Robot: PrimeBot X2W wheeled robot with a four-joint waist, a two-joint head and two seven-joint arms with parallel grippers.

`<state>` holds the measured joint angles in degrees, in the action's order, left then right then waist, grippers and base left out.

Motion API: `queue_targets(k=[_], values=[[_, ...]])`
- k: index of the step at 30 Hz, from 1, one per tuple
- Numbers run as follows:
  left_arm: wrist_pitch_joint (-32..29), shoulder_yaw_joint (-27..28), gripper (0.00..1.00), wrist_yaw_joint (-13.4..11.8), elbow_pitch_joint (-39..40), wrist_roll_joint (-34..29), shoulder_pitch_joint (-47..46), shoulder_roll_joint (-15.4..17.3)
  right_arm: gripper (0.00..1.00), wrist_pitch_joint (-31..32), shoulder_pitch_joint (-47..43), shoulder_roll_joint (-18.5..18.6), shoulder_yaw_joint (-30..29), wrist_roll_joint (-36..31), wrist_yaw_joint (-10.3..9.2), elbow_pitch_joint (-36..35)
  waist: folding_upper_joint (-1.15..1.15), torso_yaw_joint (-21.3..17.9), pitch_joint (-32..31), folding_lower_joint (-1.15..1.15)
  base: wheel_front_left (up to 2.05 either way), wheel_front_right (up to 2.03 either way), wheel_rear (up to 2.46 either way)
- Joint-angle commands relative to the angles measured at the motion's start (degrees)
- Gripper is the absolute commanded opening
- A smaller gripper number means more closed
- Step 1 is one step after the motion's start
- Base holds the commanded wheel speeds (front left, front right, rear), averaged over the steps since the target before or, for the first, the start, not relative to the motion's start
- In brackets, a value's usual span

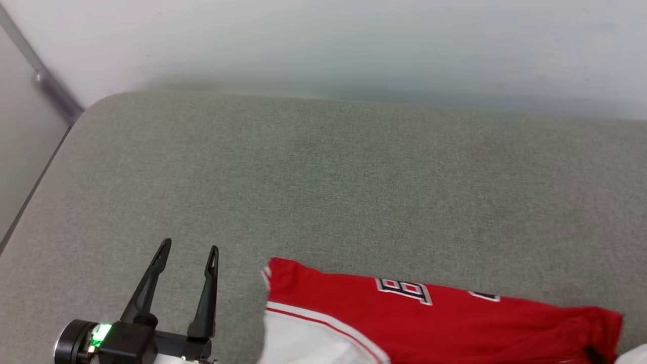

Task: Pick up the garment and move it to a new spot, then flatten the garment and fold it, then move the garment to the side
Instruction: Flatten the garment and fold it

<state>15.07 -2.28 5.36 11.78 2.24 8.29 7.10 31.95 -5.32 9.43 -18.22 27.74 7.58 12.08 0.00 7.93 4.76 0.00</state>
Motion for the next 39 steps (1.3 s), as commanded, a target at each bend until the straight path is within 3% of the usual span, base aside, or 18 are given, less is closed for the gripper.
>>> queue_targets(k=[1, 5, 9, 17, 26, 34, 39], values=[[0.1, 0.1, 1.00, 0.1, 0.0, -0.3, 0.4, -0.1, 0.00, -0.9, 0.8, 1.4, -2.0, -1.3, -0.15, 0.7, 0.00, -0.2, 0.0, 0.00, 0.00, 0.00, 0.00], [0.1, 0.1, 1.00, 0.5, -0.4, -0.4, 0.0, -0.3, 0.00, -2.7, 3.0, 2.8, -6.9, -4.0, -0.12, 1.7, 0.00, -0.5, 0.0, 0.00, 0.00, 0.00, 0.00], [0.1, 0.3, 1.00, 0.7, -0.8, -0.4, 0.5, -0.4, 0.00, -2.6, 3.1, 2.9, -6.4, -3.7, -0.12, 0.9, 0.00, -0.8, -0.9, 0.00, 0.00, 0.00, 0.00], [0.1, 0.6, 1.00, 1.0, -1.0, -0.4, 2.0, -0.5, 0.00, 1.6, -1.8, 1.8, 1.4, -1.5, -0.10, -8.7, 0.00, -1.2, -3.5, 0.00, 0.00, 0.00, 0.00], [0.1, 0.4, 1.00, 1.3, -1.2, -0.4, 3.2, -0.7, 0.00, 8.6, -6.4, -2.1, 11.7, 1.1, -0.09, -21.5, 0.00, -0.6, -5.7, 0.00, 0.00, 0.00, 0.00], [0.1, 0.2, 1.00, 1.5, -1.2, -0.5, 2.8, -1.0, 0.00, 12.3, -6.6, -6.1, 19.8, 6.0, -0.10, -24.5, 0.00, 1.1, -6.0, 0.00, 0.00, 0.00, 0.00], [0.1, 0.4, 1.00, 1.5, -1.3, -0.2, 3.1, -1.2, 0.00, 10.4, -4.3, -6.6, 24.9, 8.5, -0.09, -22.9, 0.00, 2.4, -5.7, 0.00, 0.00, 0.00, 0.00]])
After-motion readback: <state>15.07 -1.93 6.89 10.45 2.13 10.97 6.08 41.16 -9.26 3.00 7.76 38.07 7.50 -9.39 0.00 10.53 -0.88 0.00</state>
